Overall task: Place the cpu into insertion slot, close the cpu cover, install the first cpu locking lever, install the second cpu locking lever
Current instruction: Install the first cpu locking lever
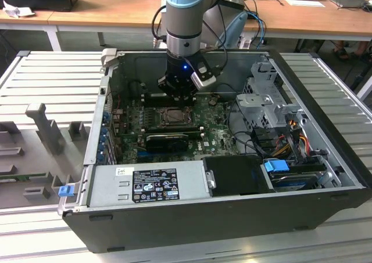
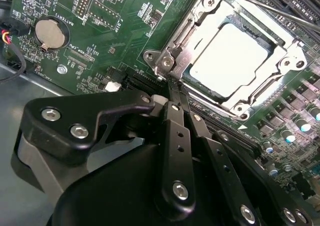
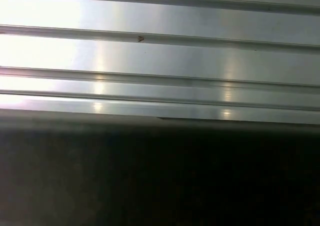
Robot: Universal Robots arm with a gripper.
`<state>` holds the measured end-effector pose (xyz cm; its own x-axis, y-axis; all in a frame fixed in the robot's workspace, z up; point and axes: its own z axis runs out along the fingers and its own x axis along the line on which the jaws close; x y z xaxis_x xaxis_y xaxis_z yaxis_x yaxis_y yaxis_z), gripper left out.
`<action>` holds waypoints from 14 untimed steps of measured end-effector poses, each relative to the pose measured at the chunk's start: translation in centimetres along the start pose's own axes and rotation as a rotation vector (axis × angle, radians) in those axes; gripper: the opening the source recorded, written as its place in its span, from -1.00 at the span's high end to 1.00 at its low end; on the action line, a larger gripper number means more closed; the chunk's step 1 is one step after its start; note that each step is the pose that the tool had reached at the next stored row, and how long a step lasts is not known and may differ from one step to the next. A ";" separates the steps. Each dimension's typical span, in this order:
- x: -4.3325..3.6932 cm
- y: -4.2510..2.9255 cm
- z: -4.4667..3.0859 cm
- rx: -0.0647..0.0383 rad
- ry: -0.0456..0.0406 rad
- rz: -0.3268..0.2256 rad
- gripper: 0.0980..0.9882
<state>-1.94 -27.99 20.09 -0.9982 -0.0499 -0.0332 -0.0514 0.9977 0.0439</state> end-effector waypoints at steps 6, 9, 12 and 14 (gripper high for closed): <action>-0.04 0.05 -1.09 -0.003 0.0000 0.000 0.98; -0.05 -0.02 -1.42 -0.003 -0.0002 0.000 0.98; -0.03 -0.36 -1.44 -0.003 -0.0001 0.000 0.98; -0.02 -0.50 -1.45 -0.003 -0.0001 0.000 0.98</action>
<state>-1.94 -28.55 21.51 -0.9982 -0.0499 -0.0333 -0.0514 0.9976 0.0471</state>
